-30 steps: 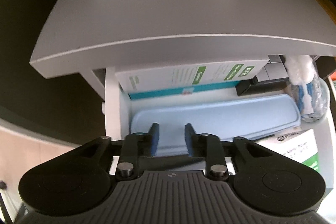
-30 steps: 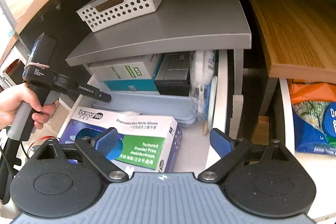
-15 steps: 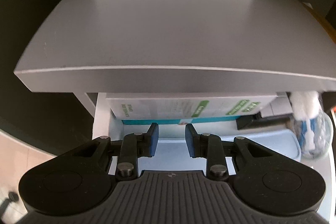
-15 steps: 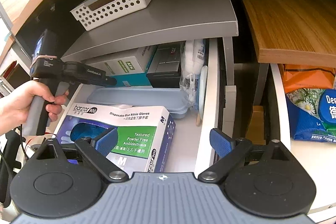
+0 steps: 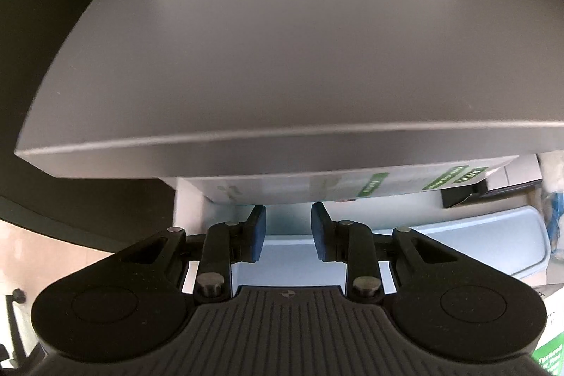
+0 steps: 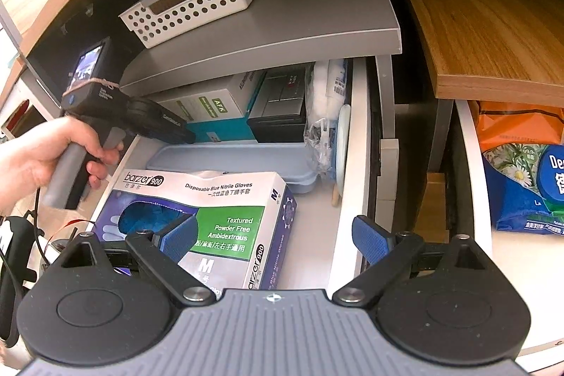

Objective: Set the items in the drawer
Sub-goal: 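Pull both tools back out of the open top drawer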

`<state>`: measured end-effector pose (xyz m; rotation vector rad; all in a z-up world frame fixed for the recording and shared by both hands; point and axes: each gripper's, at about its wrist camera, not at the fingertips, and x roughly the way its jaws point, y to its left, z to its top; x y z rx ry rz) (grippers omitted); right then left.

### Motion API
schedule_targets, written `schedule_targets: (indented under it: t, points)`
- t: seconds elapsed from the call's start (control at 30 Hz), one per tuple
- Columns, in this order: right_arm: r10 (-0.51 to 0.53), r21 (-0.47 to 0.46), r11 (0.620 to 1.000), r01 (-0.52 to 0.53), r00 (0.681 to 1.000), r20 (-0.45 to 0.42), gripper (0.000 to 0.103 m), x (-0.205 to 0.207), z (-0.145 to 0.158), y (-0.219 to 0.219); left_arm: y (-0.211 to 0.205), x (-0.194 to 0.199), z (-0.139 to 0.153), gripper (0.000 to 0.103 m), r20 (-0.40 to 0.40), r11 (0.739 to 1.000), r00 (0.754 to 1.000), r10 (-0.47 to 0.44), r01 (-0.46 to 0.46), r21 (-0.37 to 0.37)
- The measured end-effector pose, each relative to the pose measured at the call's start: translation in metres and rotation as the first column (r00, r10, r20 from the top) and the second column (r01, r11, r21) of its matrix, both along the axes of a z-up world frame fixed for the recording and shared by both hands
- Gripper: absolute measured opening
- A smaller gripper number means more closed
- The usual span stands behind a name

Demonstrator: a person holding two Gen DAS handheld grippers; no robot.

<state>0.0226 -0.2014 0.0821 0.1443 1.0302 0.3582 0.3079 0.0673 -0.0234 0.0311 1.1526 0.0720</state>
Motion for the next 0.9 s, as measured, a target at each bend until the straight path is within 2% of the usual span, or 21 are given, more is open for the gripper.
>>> schedule_targets:
  t: [0.17,0.33,0.43,0.63,0.77,0.9]
  points:
    - [0.001,0.004,1.000,-0.001,1.000,0.014,0.097,-0.001,0.002,-0.001,0.015,0.004,0.006,0.031,-0.020,0.999,1.000,0.011,-0.012,-0.042]
    - [0.014,-0.010,1.000,-0.014,0.999,0.032,0.097,-0.006,0.006,0.000,0.021,-0.017,0.013,0.034,0.081,0.997,0.997,-0.021,0.027,-0.069]
    - [0.026,-0.030,0.999,-0.024,0.999,0.047,0.097,-0.012,0.009,0.002,0.027,-0.032,0.024,0.038,0.143,0.993,0.990,-0.006,0.023,-0.119]
    - [0.040,-0.063,0.997,-0.035,0.996,0.081,0.097,-0.025,0.016,0.003,0.023,-0.072,0.054,0.042,0.276,0.990,0.961,-0.022,0.059,-0.128]
    - [0.040,-0.083,0.996,-0.032,0.995,0.094,0.097,-0.034,0.019,0.002,0.019,-0.096,0.066,0.044,0.328,0.987,0.944,-0.032,0.081,-0.139]
    - [0.035,-0.098,0.995,-0.024,0.993,0.111,0.097,-0.045,0.022,0.000,0.014,-0.142,0.074,0.046,0.369,0.983,0.929,-0.015,0.082,-0.166]
